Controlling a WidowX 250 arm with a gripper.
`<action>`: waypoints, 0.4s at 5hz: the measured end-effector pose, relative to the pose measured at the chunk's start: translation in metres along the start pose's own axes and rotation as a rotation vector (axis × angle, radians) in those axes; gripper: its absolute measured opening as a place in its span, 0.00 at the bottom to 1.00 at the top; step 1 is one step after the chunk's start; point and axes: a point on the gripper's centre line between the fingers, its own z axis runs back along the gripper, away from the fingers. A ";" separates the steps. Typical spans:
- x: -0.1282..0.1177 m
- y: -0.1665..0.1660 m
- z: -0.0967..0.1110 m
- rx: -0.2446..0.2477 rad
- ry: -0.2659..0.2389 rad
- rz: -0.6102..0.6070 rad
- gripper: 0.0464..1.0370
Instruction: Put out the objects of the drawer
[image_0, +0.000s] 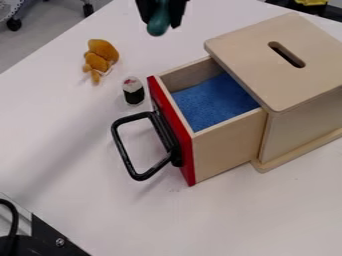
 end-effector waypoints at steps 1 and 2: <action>0.030 0.016 -0.021 0.060 0.034 0.038 0.42; 0.051 0.023 -0.057 0.082 0.072 0.050 0.42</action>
